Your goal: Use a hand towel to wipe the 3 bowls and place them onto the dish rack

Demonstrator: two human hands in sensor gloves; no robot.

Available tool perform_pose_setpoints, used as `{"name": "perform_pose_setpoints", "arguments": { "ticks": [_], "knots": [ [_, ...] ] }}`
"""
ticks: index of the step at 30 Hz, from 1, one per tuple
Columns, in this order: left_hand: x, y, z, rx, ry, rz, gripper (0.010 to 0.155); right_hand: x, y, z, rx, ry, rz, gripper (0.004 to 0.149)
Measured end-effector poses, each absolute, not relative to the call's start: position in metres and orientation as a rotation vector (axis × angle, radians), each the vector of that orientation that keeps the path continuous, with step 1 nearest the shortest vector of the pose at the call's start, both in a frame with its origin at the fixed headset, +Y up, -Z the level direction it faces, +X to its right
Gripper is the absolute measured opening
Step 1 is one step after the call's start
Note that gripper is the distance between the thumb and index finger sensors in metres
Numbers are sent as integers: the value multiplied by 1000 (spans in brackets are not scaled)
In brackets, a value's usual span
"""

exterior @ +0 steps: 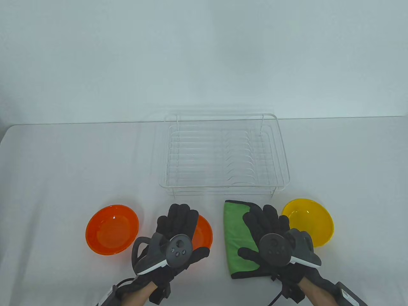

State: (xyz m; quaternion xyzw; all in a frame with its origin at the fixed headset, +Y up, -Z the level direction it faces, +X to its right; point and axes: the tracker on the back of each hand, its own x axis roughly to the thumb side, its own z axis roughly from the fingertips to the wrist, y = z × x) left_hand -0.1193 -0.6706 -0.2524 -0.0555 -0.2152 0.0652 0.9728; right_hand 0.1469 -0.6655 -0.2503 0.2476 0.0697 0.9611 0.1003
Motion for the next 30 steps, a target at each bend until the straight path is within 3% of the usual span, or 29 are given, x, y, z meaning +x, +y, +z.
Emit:
{"name": "perform_pose_setpoints", "arguments": {
  "ticks": [18, 30],
  "knots": [
    [-120, -674, -253, -124, -443, 157, 94, 143, -668, -253, 677, 222, 2866, 89],
    [-120, -675, -253, -123, -439, 141, 93, 103, -690, -313, 595, 631, 3114, 87]
  ]
}}
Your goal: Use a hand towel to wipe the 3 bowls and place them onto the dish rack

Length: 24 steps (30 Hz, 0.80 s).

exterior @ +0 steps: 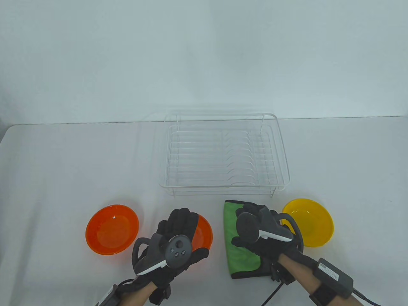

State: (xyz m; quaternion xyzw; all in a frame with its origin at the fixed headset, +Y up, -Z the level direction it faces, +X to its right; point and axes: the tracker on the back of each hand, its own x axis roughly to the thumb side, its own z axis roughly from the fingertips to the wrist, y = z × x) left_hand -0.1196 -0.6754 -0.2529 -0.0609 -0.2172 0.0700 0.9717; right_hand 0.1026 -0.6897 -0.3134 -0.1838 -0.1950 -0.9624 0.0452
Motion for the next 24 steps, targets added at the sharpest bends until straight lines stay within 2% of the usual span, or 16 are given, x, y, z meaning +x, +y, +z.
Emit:
{"name": "perform_pose_setpoints", "arguments": {
  "ticks": [13, 17, 21, 24],
  "knots": [
    [-116, -678, -252, -142, -440, 106, 92, 87, -753, -348, -325, -843, -2682, 89],
    [-115, -678, -252, -151, -441, 100, 92, 81, -752, -351, -327, -779, -2698, 85],
    [-115, -678, -253, -160, -437, 101, 90, 79, -753, -347, -395, -654, -2736, 73],
    [-115, -679, -253, -167, -436, 102, 91, 79, -753, -342, -472, -551, -2757, 54]
  ]
}}
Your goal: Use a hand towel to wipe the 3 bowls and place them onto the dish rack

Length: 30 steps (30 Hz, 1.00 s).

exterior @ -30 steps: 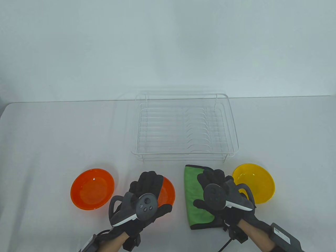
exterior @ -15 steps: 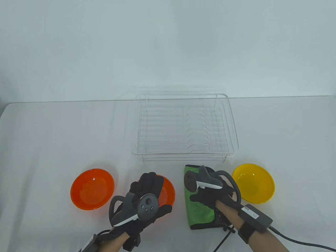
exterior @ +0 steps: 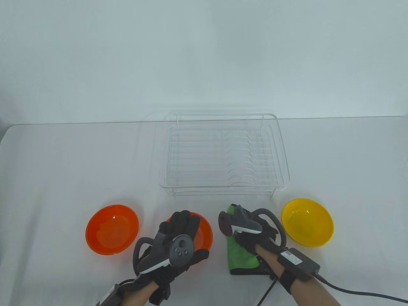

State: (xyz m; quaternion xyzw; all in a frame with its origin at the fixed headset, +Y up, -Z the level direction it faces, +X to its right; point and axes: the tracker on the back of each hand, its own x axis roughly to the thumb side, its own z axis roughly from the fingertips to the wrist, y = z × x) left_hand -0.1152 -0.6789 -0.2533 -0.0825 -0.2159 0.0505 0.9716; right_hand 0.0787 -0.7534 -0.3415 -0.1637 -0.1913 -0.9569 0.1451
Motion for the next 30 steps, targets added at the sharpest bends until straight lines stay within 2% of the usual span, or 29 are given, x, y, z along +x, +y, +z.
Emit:
{"name": "perform_pose_setpoints", "arguments": {
  "ticks": [5, 10, 14, 20, 25, 30],
  "knots": [
    [-115, -678, -253, -165, -435, 102, 91, 81, -747, -347, -520, -596, -2742, 49],
    [-116, -678, -255, -170, -427, 110, 91, 89, -714, -348, -517, -501, -2830, 49],
    [-116, -678, -255, -177, -424, 117, 91, 98, -682, -337, -511, -352, -2927, 49],
    [-119, -680, -257, -188, -410, 129, 91, 115, -645, -297, -548, -12, -3055, 48],
    [-120, -681, -258, -192, -400, 133, 91, 133, -635, -263, -577, 211, -3183, 49],
    [-123, -682, -263, -211, -372, 157, 90, 147, -640, -252, -590, 323, -3248, 49]
  ]
}}
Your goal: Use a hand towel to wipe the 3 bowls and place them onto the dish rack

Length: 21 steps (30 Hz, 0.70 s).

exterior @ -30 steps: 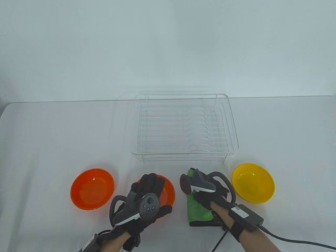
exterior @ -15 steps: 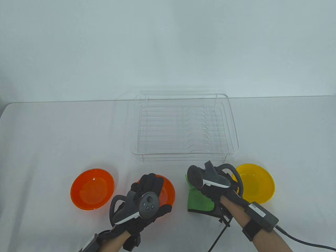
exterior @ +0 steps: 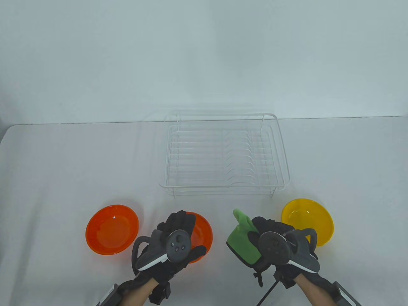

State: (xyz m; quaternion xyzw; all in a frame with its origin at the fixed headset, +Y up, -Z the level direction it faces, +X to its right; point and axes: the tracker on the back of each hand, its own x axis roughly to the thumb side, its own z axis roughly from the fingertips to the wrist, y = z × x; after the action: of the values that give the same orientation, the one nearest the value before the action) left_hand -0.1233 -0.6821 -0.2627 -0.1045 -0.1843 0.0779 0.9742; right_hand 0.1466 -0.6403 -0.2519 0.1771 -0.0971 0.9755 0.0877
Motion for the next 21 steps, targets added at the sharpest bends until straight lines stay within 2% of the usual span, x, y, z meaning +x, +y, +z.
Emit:
{"name": "perform_pose_setpoints", "arguments": {
  "ticks": [4, 8, 14, 21],
  "knots": [
    [-130, -680, -269, -225, -335, 191, 89, 154, -640, -255, 506, -266, 2867, 49],
    [-156, -664, -278, -161, -247, 173, 84, 157, -640, -256, 494, -261, 2854, 49],
    [-230, -655, -302, -164, 0, 101, 72, 157, -640, -255, 498, -252, 2855, 49],
    [-313, -672, -316, -243, 265, 125, 68, 157, -642, -256, 489, -211, 2872, 49]
  ]
}}
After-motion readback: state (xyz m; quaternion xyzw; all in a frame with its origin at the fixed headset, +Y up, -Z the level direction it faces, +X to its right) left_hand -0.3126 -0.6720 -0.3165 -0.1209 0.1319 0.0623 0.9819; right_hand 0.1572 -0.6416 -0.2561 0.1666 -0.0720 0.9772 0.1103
